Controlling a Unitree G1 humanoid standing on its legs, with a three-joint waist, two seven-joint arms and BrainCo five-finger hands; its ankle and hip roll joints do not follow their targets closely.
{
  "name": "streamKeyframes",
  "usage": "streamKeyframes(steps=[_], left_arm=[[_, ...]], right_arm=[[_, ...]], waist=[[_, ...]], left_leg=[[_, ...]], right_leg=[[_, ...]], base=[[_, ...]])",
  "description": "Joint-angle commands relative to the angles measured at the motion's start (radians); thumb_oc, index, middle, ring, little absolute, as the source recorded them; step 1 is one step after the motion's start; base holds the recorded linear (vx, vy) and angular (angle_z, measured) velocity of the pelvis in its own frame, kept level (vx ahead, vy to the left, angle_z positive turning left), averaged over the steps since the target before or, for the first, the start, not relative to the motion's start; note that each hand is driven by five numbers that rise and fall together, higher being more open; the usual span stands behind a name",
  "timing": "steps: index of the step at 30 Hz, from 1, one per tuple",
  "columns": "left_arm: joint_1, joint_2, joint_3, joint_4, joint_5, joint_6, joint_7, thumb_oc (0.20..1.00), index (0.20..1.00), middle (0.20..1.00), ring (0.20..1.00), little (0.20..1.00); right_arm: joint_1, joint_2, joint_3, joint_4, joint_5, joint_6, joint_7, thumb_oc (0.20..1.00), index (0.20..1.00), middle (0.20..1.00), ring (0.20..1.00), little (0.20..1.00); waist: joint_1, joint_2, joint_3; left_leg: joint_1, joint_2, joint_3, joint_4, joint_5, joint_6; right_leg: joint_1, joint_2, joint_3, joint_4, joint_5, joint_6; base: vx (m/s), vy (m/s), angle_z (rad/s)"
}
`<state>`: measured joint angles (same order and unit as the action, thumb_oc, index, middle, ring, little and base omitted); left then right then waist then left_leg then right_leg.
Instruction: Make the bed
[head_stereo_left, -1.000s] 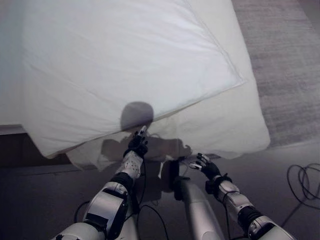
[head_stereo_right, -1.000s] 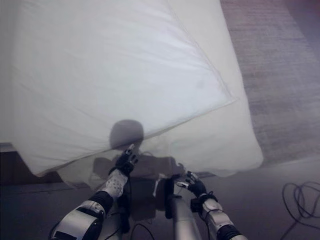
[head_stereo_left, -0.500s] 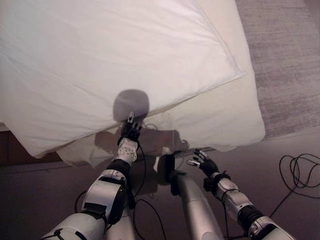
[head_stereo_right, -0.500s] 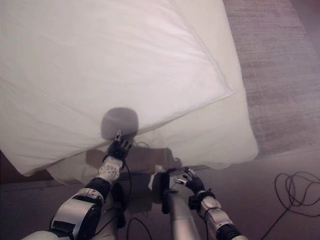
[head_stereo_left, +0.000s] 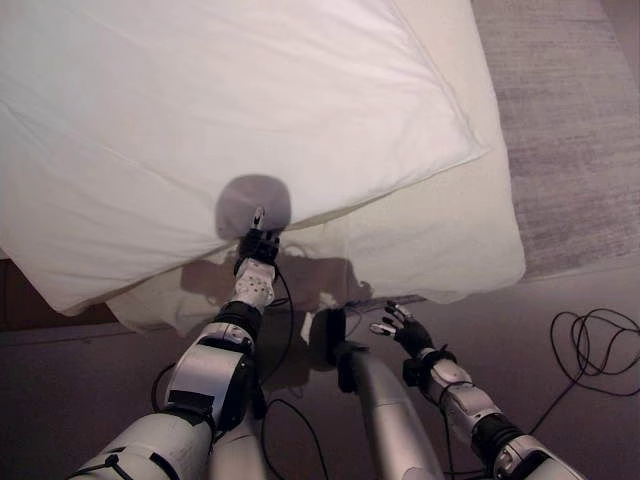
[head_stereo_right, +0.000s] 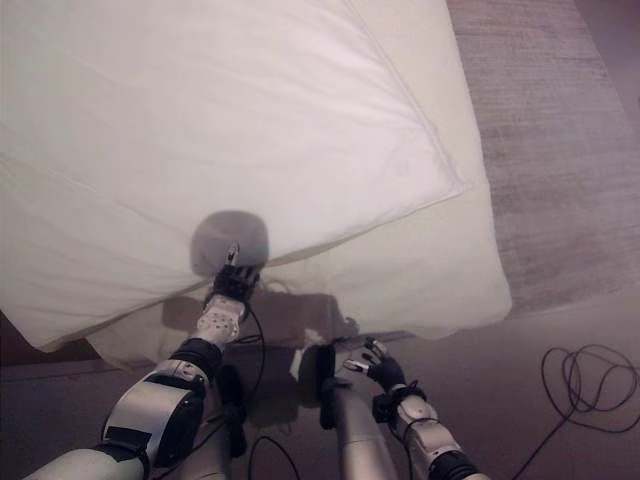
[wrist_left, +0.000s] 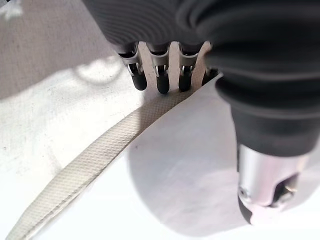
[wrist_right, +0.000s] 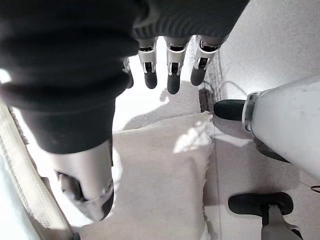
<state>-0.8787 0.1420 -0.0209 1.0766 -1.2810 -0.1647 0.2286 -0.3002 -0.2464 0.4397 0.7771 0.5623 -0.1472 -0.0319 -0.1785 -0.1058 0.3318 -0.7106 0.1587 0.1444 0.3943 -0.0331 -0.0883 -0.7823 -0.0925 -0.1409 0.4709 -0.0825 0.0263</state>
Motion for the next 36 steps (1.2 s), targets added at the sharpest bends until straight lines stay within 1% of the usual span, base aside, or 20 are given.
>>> streamKeyframes(steps=[1,3,4,5,6,13,18,21,25,30,33,34,35,36], left_arm=[[-0.124,0.009,0.003,-0.036,0.001,-0.075,-0.022,1.0,1.0,1.0,1.0,1.0],[-0.134,-0.001,-0.007,-0.045,0.002,-0.079,-0.015,1.0,1.0,1.0,1.0,1.0],[-0.136,-0.005,-0.011,-0.053,0.002,-0.085,-0.013,0.793,0.793,0.793,0.793,0.793],[-0.137,-0.012,-0.016,-0.06,0.003,-0.087,-0.01,0.294,0.294,0.294,0.294,0.294],[-0.137,-0.012,-0.016,-0.06,0.003,-0.087,-0.01,0.2,0.2,0.2,0.2,0.2],[-0.094,-0.053,-0.062,-0.156,0.025,-0.103,0.002,0.2,0.2,0.2,0.2,0.2],[-0.026,-0.07,-0.127,-0.288,0.071,-0.114,0.017,0.2,0.2,0.2,0.2,0.2],[0.037,-0.066,-0.172,-0.407,0.089,-0.117,0.019,0.2,0.2,0.2,0.2,0.2],[0.112,-0.059,-0.211,-0.538,0.072,-0.116,0.017,0.2,0.2,0.2,0.2,0.2],[0.192,-0.063,-0.259,-0.668,0.048,-0.121,0.007,0.2,0.2,0.2,0.2,0.2],[0.223,-0.082,-0.276,-0.713,0.027,-0.141,0.004,0.2,0.2,0.2,0.2,0.2],[0.238,-0.101,-0.283,-0.75,0.012,-0.159,-0.01,0.2,0.2,0.2,0.2,0.2],[0.238,-0.101,-0.283,-0.751,0.013,-0.159,-0.01,0.2,0.2,0.2,0.2,0.2],[0.25,-0.117,-0.292,-0.776,0.007,-0.17,-0.016,0.2,0.2,0.2,0.2,0.2]], right_arm=[[0.054,-0.005,0.003,0.002,0.013,-0.009,-0.012,1.0,1.0,1.0,1.0,1.0],[0.056,-0.001,0.0,0.005,0.02,-0.013,-0.019,1.0,1.0,1.0,1.0,1.0],[0.058,0.0,0.0,0.008,0.021,-0.014,-0.021,1.0,1.0,1.0,1.0,1.0],[0.063,0.006,0.0,0.014,0.02,-0.014,-0.021,1.0,1.0,1.0,1.0,1.0],[0.063,0.006,-0.001,0.014,0.02,-0.014,-0.021,1.0,1.0,1.0,1.0,1.0],[0.066,0.025,0.0,0.017,0.024,-0.015,-0.033,1.0,1.0,1.0,1.0,1.0],[0.055,0.041,0.001,-0.008,0.061,-0.021,-0.037,1.0,1.0,1.0,1.0,1.0],[0.046,0.046,0.003,-0.063,0.102,-0.025,-0.031,1.0,1.0,1.0,1.0,1.0],[0.028,0.051,0.013,-0.132,0.174,-0.024,-0.014,1.0,1.0,1.0,1.0,1.0],[-0.078,0.095,0.024,-0.133,0.345,-0.024,0.031,1.0,1.0,1.0,1.0,1.0],[-0.137,0.135,0.03,-0.122,0.501,-0.023,0.064,1.0,1.0,1.0,1.0,1.0],[-0.174,0.169,0.032,-0.124,0.616,-0.028,0.089,1.0,1.0,1.0,1.0,1.0],[-0.174,0.169,0.032,-0.123,0.617,-0.028,0.09,1.0,1.0,1.0,1.0,1.0],[-0.209,0.195,0.027,-0.118,0.703,-0.024,0.117,1.0,1.0,1.0,1.0,1.0]], waist=[[-0.012,0.043,-0.062],[-0.01,0.046,-0.062],[-0.009,0.046,-0.061],[-0.007,0.048,-0.06],[-0.007,0.048,-0.061],[0.01,0.058,-0.062],[0.031,0.068,-0.046],[0.045,0.075,-0.037],[0.064,0.083,-0.025],[0.1,0.097,-0.009],[0.122,0.102,0.003],[0.136,0.107,0.014],[0.135,0.107,0.015],[0.148,0.111,0.024]], left_leg=[[-0.058,0.001,-0.007,0.046,-0.021,0.016],[-0.057,-0.001,-0.01,0.044,-0.019,0.015],[-0.054,-0.001,-0.01,0.04,-0.019,0.015],[-0.054,-0.001,-0.01,0.039,-0.02,0.016],[-0.054,-0.001,-0.01,0.039,-0.02,0.016],[-0.049,-0.009,-0.014,0.039,-0.019,0.02],[-0.029,-0.017,-0.016,0.029,-0.014,0.028],[-0.017,-0.025,-0.022,0.023,-0.009,0.032],[0.0,-0.035,-0.03,0.0,0.001,0.037],[0.026,-0.048,-0.039,-0.022,0.01,0.043],[0.041,-0.056,-0.045,-0.032,0.012,0.047],[0.052,-0.065,-0.055,-0.045,0.017,0.049],[0.054,-0.065,-0.056,-0.046,0.018,0.049],[0.054,-0.072,-0.065,-0.053,0.022,0.049]], right_leg=[[0.01,-0.035,0.021,-0.09,0.085,0.084],[0.013,-0.036,0.018,-0.093,0.087,0.084],[0.015,-0.035,0.019,-0.096,0.089,0.085],[0.016,-0.037,0.02,-0.097,0.09,0.085],[0.016,-0.037,0.02,-0.097,0.09,0.085],[0.02,-0.04,0.016,-0.094,0.09,0.085],[0.048,-0.045,0.013,-0.108,0.094,0.088],[0.062,-0.045,0.013,-0.115,0.096,0.086],[0.087,-0.051,0.004,-0.135,0.101,0.088],[0.113,-0.057,-0.009,-0.143,0.103,0.089],[0.13,-0.059,-0.014,-0.147,0.104,0.089],[0.142,-0.064,-0.021,-0.151,0.108,0.091],[0.143,-0.065,-0.021,-0.151,0.108,0.091],[0.149,-0.07,-0.03,-0.154,0.108,0.091]], base=[[0.0,-0.005,0.03],[0.0,-0.004,0.06],[-0.01,0.014,0.06],[-0.01,0.014,0.06],[-0.01,0.012,0.04],[0.0,0.0,0.04],[0.0,0.001,0.01],[0.0,0.001,0.01],[-0.01,-0.002,0.08],[-0.01,0.007,0.1],[-0.01,0.019,0.1],[-0.01,0.012,0.11],[-0.01,0.0,0.14],[-0.01,-0.005,0.15]])
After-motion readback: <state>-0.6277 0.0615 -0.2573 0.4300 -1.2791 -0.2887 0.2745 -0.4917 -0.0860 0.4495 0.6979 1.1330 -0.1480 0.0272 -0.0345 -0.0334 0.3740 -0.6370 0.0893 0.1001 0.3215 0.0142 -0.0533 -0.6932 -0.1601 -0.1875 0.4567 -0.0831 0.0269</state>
